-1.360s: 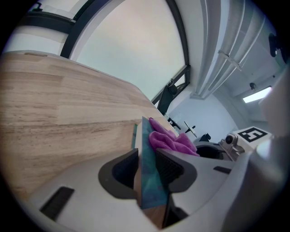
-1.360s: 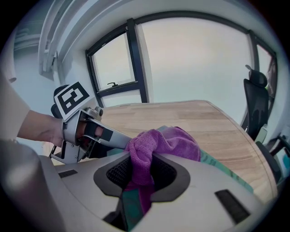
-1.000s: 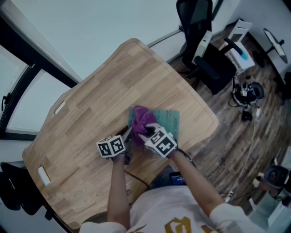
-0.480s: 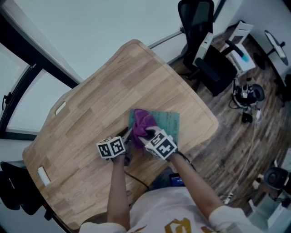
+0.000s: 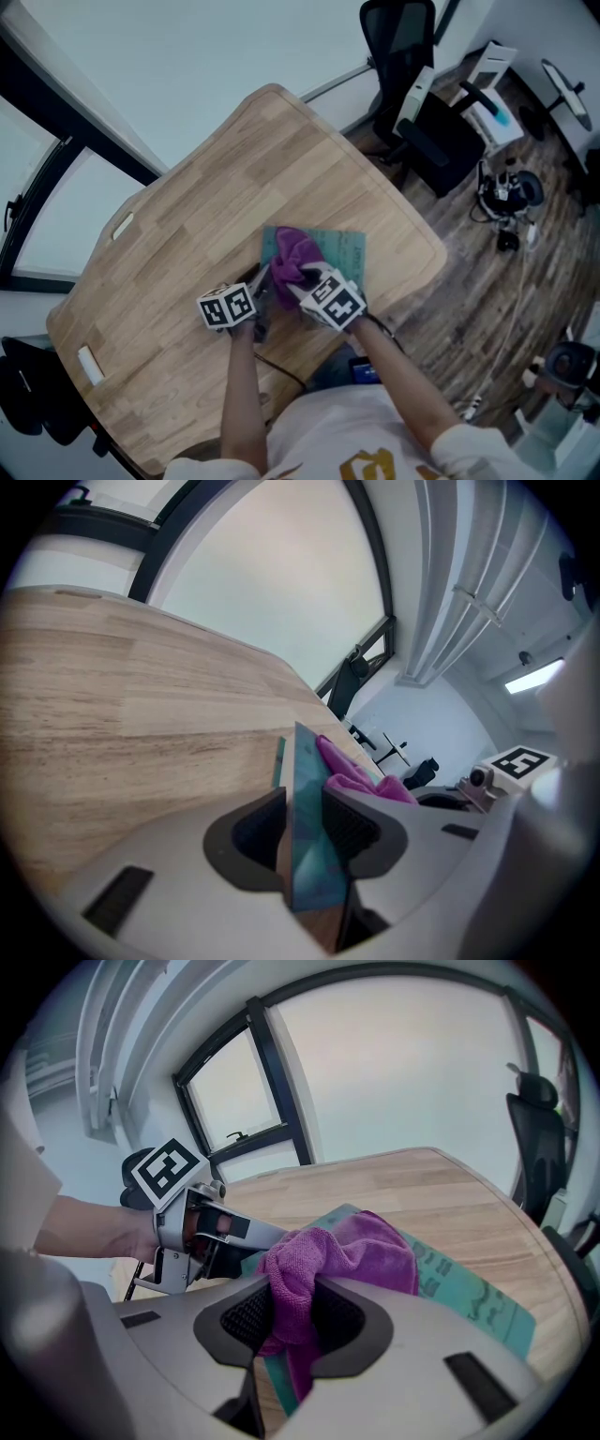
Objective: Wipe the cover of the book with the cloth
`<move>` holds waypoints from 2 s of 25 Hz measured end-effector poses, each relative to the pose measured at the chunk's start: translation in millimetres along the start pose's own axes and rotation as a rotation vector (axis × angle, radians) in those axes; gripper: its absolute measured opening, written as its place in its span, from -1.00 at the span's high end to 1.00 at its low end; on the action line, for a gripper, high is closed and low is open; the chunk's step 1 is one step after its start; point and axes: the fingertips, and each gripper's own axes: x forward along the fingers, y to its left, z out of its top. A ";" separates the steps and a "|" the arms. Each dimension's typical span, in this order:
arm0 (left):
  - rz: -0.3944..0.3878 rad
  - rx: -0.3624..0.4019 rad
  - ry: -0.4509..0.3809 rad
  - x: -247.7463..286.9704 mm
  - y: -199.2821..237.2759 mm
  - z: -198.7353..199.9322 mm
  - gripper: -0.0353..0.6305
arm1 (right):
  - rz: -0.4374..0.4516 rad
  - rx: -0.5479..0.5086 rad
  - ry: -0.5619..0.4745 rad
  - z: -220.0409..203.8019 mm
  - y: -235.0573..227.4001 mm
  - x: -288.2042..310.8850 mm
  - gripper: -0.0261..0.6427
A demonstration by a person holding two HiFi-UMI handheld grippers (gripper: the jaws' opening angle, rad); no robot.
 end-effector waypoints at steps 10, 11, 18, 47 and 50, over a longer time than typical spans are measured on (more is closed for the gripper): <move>0.002 -0.004 -0.001 0.5 3.1 -1.2 0.53 | -0.025 0.042 -0.016 -16.1 -10.2 -16.1 0.63; 0.003 -0.006 -0.002 0.4 3.4 -1.0 0.53 | -0.026 0.045 -0.017 -16.9 -11.1 -17.4 0.63; 0.015 0.002 -0.017 -0.3 2.5 1.5 0.53 | -0.053 0.071 -0.044 -26.6 -26.2 -22.8 0.63; -0.009 -0.001 -0.015 -0.2 -4.6 5.0 0.53 | -0.165 0.152 -0.070 -51.0 -51.9 -51.6 0.63; -0.013 -0.004 -0.011 -0.3 -4.7 5.1 0.53 | -0.182 0.162 -0.077 -54.4 -55.6 -55.0 0.63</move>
